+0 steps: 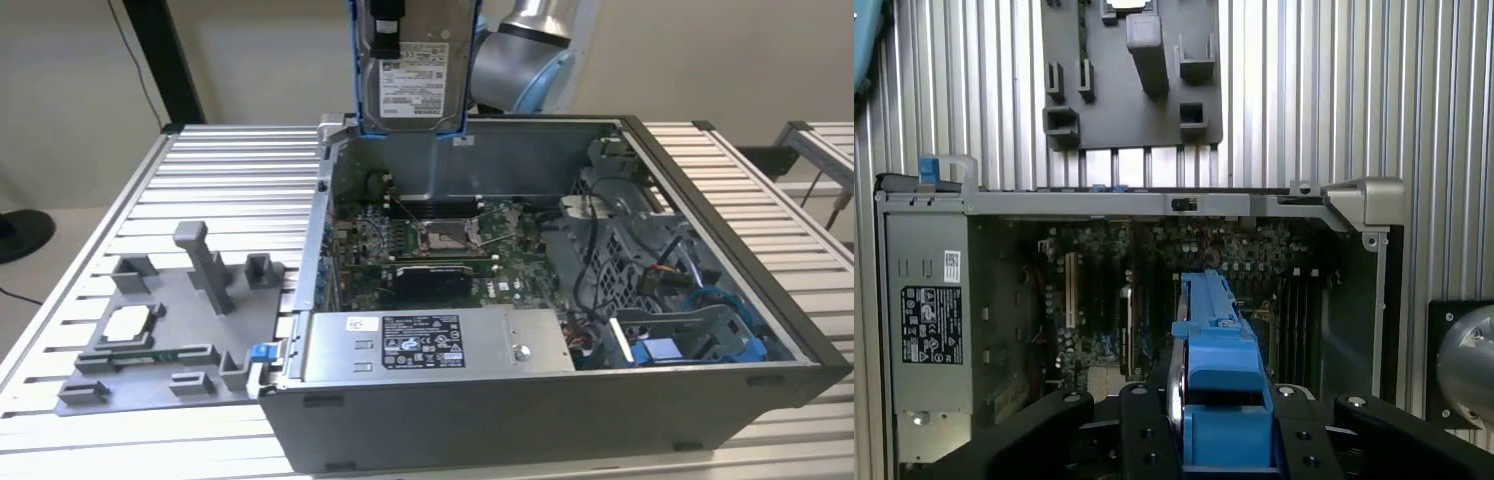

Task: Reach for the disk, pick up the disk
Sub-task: 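Pick up the disk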

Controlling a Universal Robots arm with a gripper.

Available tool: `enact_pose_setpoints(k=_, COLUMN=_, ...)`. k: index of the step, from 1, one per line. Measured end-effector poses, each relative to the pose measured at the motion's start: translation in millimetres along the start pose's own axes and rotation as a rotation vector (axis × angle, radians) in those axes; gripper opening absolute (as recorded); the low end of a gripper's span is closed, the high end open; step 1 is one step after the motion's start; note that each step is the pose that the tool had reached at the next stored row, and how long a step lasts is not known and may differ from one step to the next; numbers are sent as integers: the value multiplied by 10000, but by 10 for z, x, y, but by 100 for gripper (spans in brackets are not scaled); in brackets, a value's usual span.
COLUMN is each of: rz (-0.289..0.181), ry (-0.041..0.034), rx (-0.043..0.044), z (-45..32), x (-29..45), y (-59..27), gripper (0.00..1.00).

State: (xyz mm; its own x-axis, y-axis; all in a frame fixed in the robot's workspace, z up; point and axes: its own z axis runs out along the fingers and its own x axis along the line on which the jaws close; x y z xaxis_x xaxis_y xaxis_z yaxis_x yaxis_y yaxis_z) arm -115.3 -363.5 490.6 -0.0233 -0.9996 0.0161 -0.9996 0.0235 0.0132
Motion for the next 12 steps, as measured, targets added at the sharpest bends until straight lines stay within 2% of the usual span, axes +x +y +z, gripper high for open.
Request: enact_pose_setpoints(k=12, rz=-1, ry=0, rx=-1, z=-4, x=-5, y=-258, gripper=0)
